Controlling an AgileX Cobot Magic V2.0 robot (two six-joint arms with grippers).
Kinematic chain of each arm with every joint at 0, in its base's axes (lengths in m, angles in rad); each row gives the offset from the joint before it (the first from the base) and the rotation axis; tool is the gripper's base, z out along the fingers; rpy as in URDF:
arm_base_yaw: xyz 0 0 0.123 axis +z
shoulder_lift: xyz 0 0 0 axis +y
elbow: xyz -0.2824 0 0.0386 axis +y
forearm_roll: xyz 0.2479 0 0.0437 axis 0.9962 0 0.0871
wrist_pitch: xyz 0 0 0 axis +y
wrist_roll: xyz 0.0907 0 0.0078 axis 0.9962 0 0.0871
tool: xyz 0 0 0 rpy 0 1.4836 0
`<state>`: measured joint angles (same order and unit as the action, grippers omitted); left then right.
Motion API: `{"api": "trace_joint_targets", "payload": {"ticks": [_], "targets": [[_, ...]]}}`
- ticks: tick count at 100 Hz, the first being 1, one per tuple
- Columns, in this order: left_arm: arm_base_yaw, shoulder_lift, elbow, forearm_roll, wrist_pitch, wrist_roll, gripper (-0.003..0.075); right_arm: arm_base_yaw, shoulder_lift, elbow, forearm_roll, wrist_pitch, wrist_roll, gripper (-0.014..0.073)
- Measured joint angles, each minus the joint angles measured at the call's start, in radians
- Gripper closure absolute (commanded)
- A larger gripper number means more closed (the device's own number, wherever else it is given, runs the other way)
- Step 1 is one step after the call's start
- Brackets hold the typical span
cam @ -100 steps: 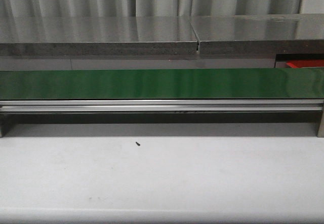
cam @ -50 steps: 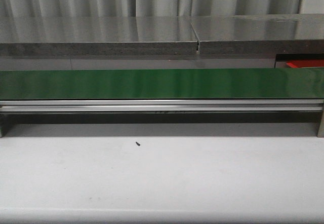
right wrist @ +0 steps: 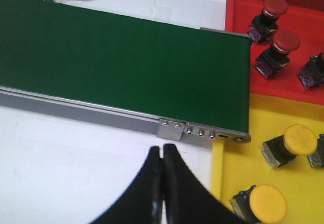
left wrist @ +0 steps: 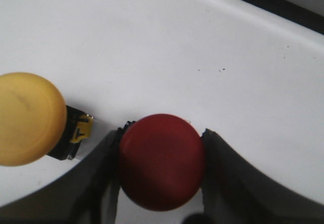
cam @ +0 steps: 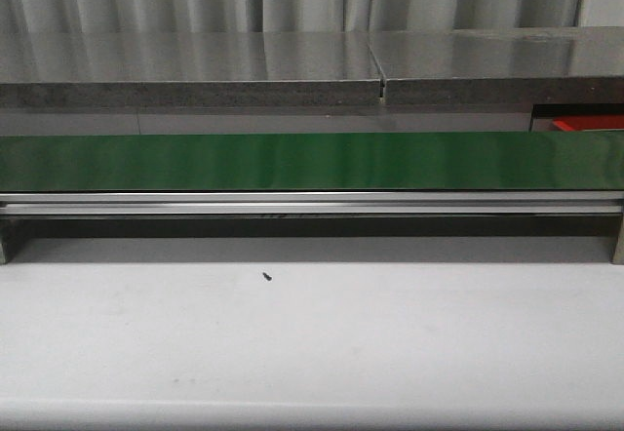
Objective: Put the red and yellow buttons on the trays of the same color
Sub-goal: 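Close the left gripper on the red push-button and lift it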
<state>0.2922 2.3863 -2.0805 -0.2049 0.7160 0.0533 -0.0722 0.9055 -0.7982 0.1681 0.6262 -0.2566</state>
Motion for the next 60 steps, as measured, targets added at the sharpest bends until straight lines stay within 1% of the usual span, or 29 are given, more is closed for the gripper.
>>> {"api": "trace_joint_targets", "payload": {"ticks": [16,44,60], "targets": [[-0.011,-0.047,0.0,0.002,0.025,0.025,0.068,0.0,0.0,0.0,0.0,0.0,0.0,0.071],[-0.06,-0.241,0.0,-0.002,0.122,0.031,0.068,0.0,0.0,0.0,0.0,0.0,0.0,0.071],[-0.098,-0.333,0.069,-0.019,0.13,0.032,0.068,0.0,0.0,0.0,0.0,0.0,0.0,0.071]]}}
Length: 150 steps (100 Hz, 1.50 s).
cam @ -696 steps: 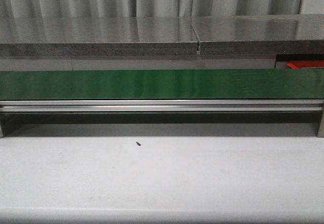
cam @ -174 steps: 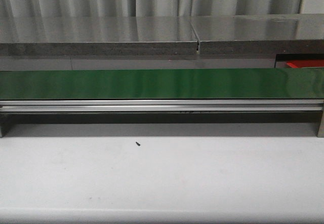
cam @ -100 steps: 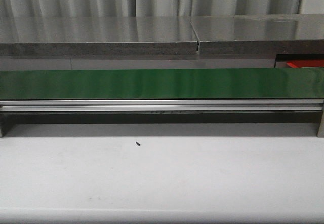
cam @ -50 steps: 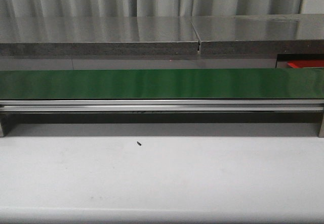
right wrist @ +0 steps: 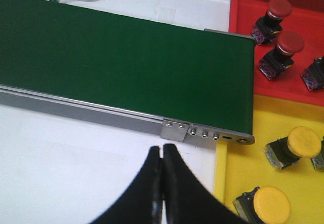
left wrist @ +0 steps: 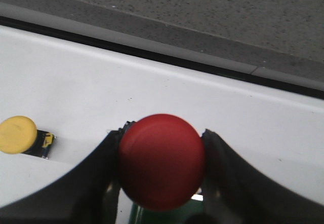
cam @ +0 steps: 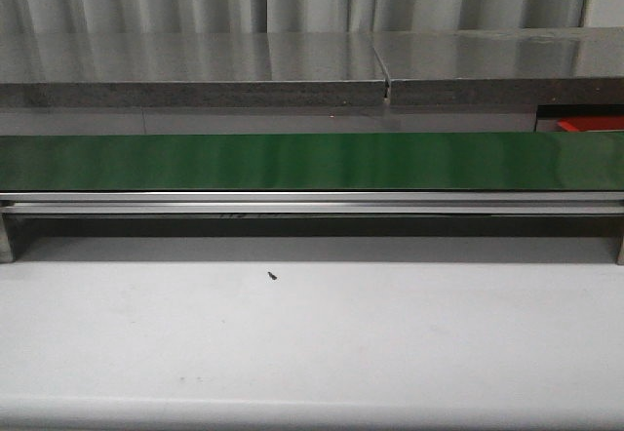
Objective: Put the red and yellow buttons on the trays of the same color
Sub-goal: 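Close the left gripper on the red push-button and lift it, then set the red button on the belt's near end and release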
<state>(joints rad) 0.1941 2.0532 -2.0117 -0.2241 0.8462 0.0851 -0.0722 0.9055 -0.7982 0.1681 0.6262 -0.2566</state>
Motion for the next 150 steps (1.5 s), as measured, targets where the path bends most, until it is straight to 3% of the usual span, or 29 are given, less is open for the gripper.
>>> {"api": "trace_joint_targets", "payload": {"ticks": [17,46,63,85,150], "targets": [[-0.045,-0.094,0.158,-0.014,-0.024,0.002,0.068,0.0,0.0,0.0,0.0,0.0,0.0,0.071],[-0.079,-0.267,0.515,-0.045,-0.207,0.002,0.068,0.002,0.0,0.0,0.0,0.0,0.0,0.071],[-0.079,-0.285,0.628,-0.102,-0.281,0.029,0.068,0.002,0.0,0.0,0.0,0.0,0.0,0.071],[-0.08,-0.285,0.662,-0.177,-0.318,0.085,0.068,0.002,0.0,0.0,0.0,0.0,0.0,0.071],[-0.08,-0.262,0.69,-0.188,-0.313,0.089,0.0672,0.002,0.0,0.0,0.0,0.0,0.0,0.071]]}}
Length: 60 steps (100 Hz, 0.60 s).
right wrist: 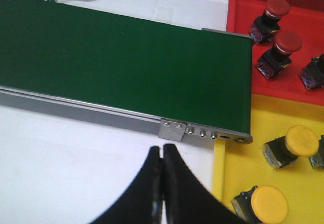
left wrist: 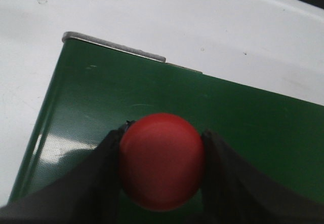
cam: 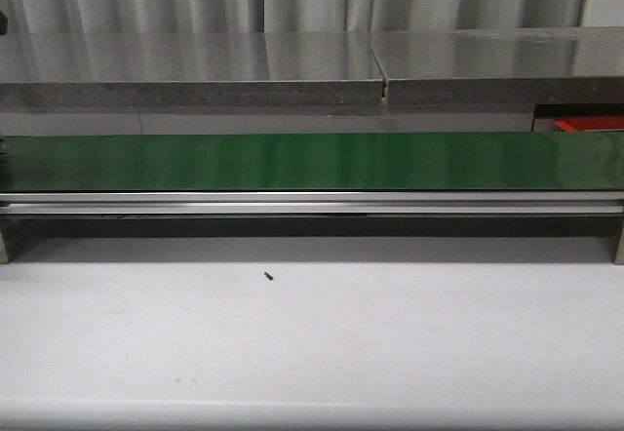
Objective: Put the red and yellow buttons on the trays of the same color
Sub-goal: 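Set the red button on the belt's near end and release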
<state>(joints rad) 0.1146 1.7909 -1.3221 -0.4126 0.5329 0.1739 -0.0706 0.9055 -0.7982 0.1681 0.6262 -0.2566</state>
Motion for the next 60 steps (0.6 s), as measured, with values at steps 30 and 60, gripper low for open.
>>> {"api": "trace_joint_targets", "payload": {"ticks": [30,60], "targets": [[0.0,0.0,0.0,-0.013,0.033,0.034,0.0216,0.0,0.0,0.0,0.0,0.0,0.0,0.071],[0.0,-0.052,-0.004,-0.013,0.048,0.047,0.0078,0.0,0.0,0.0,0.0,0.0,0.0,0.071]]}}
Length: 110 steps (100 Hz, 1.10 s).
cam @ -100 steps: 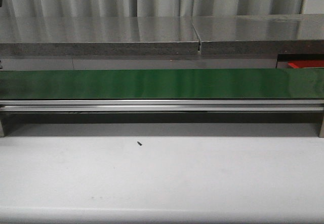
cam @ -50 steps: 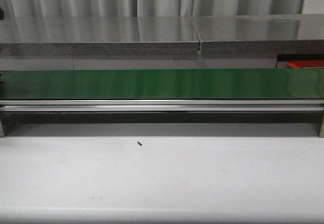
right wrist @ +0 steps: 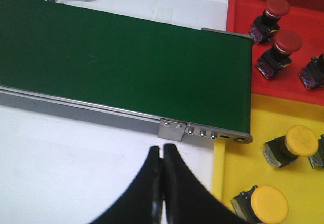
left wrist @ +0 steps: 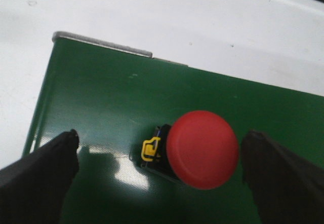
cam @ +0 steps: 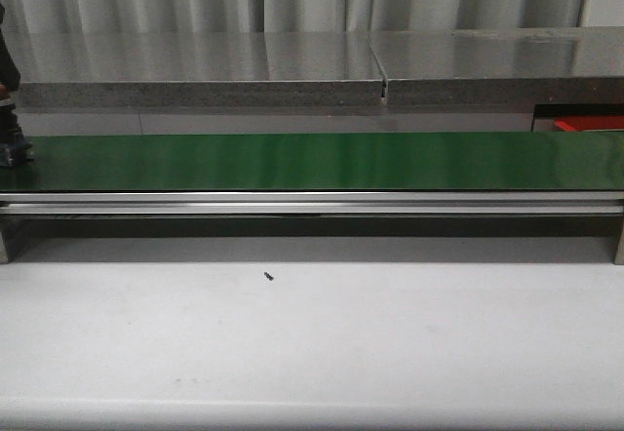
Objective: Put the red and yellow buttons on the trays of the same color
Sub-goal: 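Set the red button on the belt's near end and release, then move the left gripper over a yellow push-button on the table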
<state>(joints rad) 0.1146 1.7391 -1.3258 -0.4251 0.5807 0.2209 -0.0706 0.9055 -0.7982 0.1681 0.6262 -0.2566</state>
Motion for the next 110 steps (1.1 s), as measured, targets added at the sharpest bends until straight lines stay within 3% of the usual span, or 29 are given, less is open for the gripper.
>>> {"api": "trace_joint_targets", "payload": {"ticks": [17,39,71,110], "targets": [[0.029,-0.047,-0.081,0.004,0.022,0.003,0.0078,0.0,0.0,0.0,0.0,0.0,0.0,0.071],[0.141,-0.014,-0.238,0.025,0.106,0.036,0.0078,0.0,0.0,0.0,0.0,0.0,0.0,0.071],[0.26,0.257,-0.446,0.108,0.175,0.052,0.0078,0.0,0.0,0.0,0.0,0.0,0.0,0.071],[0.279,0.556,-0.697,0.128,0.17,0.054,0.0078,0.0,0.0,0.0,0.0,0.0,0.0,0.071]]}}
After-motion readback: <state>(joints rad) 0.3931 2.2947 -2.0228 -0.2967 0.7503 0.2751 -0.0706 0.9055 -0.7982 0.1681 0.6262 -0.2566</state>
